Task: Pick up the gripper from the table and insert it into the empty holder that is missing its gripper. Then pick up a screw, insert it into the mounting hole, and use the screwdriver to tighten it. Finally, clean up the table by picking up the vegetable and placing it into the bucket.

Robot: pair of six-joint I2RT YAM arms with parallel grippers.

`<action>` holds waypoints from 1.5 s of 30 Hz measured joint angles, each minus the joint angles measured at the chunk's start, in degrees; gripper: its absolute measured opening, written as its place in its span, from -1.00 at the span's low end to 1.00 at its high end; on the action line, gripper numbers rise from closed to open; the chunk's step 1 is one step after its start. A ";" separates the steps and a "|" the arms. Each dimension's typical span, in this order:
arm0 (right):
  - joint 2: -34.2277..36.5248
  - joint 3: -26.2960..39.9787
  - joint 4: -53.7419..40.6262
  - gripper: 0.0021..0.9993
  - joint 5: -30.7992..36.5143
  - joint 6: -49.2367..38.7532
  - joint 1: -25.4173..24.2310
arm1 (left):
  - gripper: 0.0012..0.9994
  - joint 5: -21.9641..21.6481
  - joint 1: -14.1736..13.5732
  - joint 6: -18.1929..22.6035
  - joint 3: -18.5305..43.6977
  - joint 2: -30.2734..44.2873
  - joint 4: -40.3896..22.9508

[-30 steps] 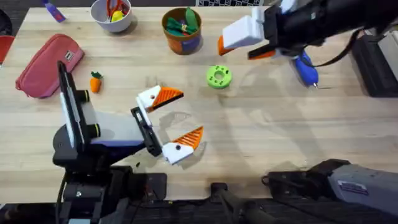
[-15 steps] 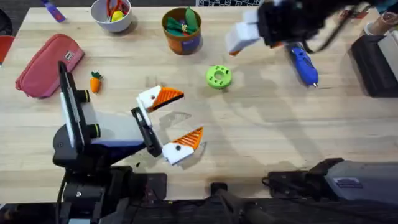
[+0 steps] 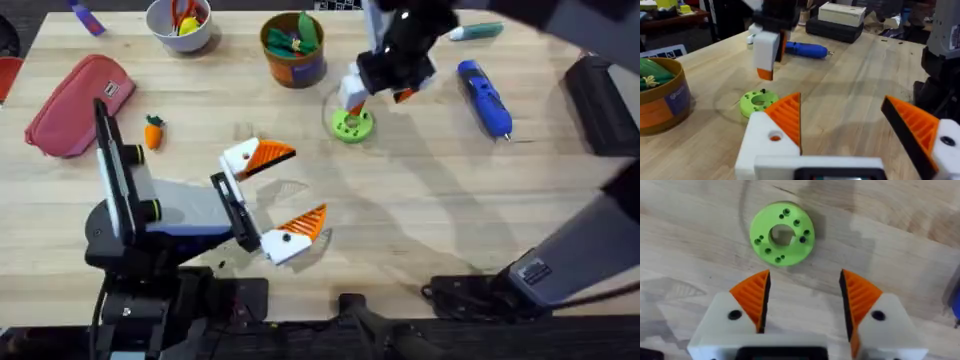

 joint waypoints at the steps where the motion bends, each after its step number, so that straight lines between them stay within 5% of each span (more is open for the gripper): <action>1: 1.04 0.00 0.34 0.48 0.03 -0.03 0.00 | 1.00 0.00 0.00 0.00 0.00 0.00 0.00; 17: 8.10 0.00 5.83 -0.10 0.15 -0.18 0.00 | 1.00 0.00 0.00 -0.02 0.00 0.00 0.00; 45: 10.74 0.02 6.65 -0.58 0.61 -0.18 -0.09 | 1.00 0.00 0.00 0.00 0.00 0.00 0.00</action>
